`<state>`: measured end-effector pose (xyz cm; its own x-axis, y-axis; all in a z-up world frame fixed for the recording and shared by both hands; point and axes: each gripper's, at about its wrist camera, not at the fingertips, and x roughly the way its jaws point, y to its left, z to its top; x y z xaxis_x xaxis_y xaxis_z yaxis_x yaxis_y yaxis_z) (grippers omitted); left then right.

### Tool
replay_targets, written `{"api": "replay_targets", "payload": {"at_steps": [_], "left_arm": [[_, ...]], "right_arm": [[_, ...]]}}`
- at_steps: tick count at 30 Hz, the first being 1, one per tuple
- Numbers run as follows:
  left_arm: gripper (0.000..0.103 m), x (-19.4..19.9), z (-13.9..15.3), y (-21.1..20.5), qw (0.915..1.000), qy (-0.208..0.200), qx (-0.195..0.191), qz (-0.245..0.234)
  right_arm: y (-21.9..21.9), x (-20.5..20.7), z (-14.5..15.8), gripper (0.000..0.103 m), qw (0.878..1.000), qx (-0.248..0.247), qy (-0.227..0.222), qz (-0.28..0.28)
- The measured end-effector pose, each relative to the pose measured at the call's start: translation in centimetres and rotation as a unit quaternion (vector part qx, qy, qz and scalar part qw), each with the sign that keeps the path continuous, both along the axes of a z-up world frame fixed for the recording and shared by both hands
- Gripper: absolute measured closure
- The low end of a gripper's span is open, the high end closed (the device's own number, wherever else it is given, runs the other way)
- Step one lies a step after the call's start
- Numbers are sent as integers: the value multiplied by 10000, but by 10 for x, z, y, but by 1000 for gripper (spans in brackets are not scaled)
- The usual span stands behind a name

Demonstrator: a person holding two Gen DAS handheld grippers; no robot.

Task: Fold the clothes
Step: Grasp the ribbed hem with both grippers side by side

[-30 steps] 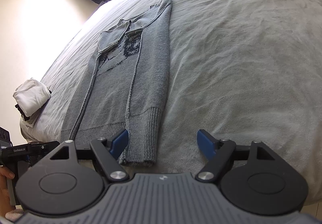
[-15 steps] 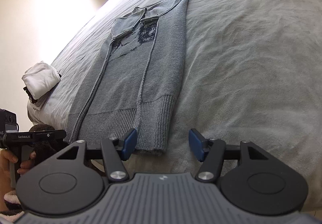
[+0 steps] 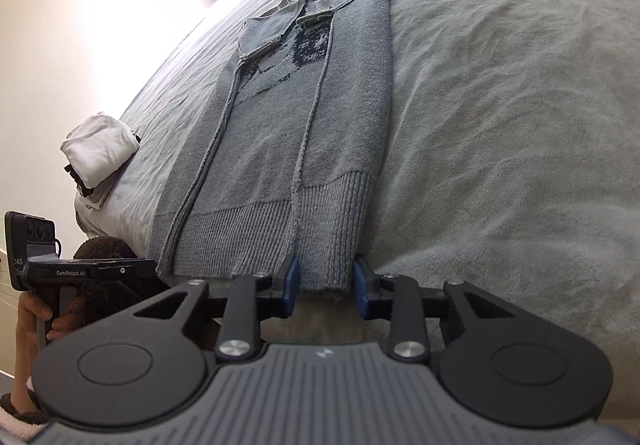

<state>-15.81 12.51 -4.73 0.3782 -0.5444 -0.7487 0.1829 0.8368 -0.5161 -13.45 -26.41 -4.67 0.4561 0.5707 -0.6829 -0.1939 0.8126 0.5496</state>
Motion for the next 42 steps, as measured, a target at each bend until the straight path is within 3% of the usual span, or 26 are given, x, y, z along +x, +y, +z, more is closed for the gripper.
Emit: {"api": "replay_targets", "payload": {"at_steps": [8,17,24,31,34,36,39,42], "left_arm": [[63,6,-11,12,9978,260,-597,150],[63,7,-15,22,9925,405,-1141,167],[62,10,-13,27,9892,367,-1404,217],[62,13,-18,23,9906,379,-1307,158],[68,13,-20,27,9901,438,-1318,226],[82,13,-21,28,9901,453,-1307,254],[94,12,-21,29,9902,453,-1293,276],[95,12,-20,28,9899,416,-1329,268]], "right_arm": [[-14,7,-12,73,9975,617,301,-143],[-18,9,-13,76,9959,808,400,-85],[-20,11,-13,76,9950,886,456,-34],[-17,12,-13,76,9950,882,477,9],[-16,12,-14,81,9950,868,488,-56],[-17,12,-15,88,9950,850,512,-109],[-16,13,-15,90,9944,905,530,-124],[-14,12,-13,90,9945,902,513,-116]]}}
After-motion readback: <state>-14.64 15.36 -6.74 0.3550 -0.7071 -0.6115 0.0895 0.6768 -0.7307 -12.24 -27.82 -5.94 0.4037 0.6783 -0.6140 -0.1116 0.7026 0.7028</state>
